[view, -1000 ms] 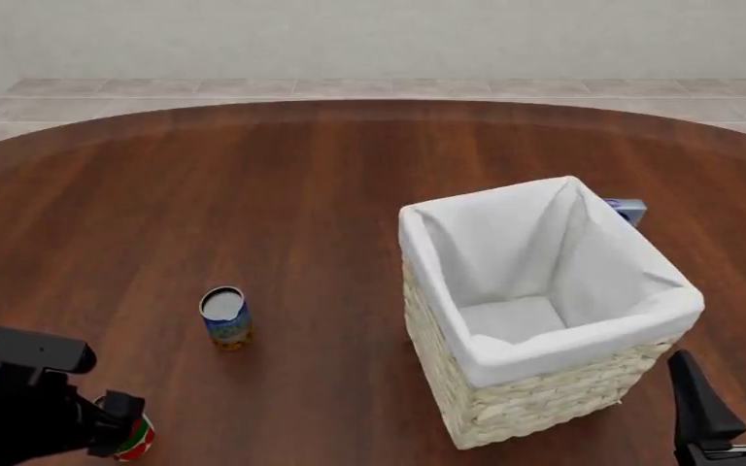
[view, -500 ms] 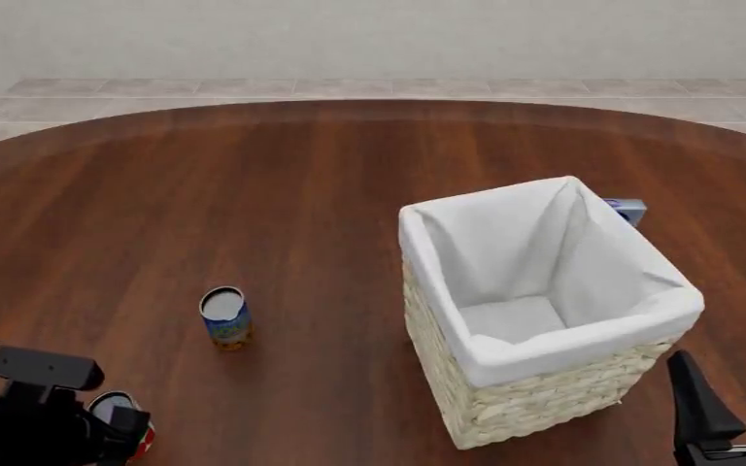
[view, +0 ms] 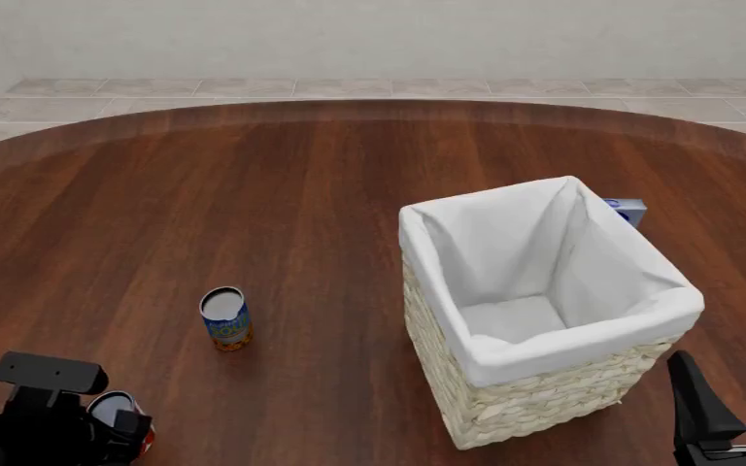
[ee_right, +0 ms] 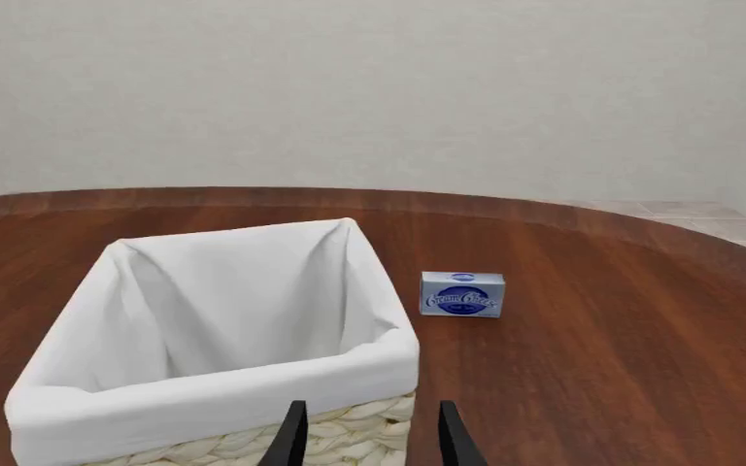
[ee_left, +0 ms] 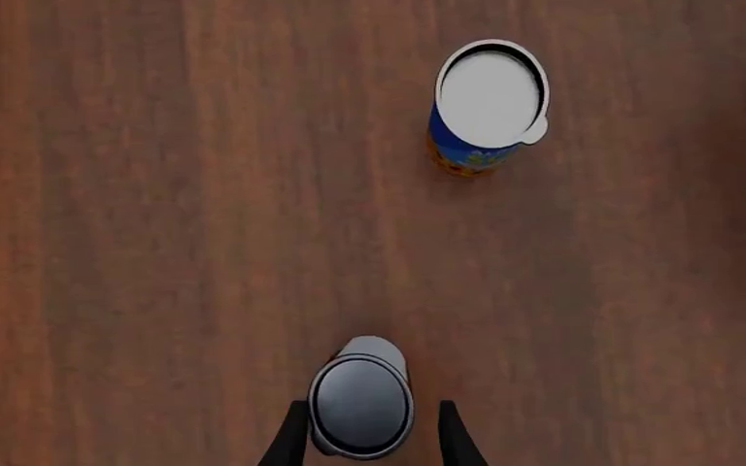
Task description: Pick up the tomato sauce, and put it in the basket.
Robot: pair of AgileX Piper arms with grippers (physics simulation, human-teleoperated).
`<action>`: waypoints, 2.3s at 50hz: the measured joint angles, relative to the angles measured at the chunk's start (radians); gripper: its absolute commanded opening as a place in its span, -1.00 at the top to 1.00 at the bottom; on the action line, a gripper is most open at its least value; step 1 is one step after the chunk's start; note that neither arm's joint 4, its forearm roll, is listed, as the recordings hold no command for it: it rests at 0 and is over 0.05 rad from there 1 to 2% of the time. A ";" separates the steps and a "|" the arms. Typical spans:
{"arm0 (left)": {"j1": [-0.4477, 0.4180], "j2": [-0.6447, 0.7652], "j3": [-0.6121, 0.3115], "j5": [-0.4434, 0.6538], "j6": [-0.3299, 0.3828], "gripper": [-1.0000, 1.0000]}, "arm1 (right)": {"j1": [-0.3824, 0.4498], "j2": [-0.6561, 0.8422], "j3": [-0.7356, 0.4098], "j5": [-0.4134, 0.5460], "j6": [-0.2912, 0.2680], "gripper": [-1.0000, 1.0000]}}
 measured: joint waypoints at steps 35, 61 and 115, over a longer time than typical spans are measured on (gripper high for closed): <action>0.009 0.048 0.015 -0.064 0.003 1.00 | -0.004 0.000 0.000 -0.002 0.001 -1.00; 0.000 0.004 -0.162 0.067 0.044 1.00 | -0.004 0.000 -0.001 -0.002 0.000 -1.00; -0.350 0.268 -0.795 0.138 0.066 1.00 | -0.010 0.000 0.000 -0.002 -0.004 -1.00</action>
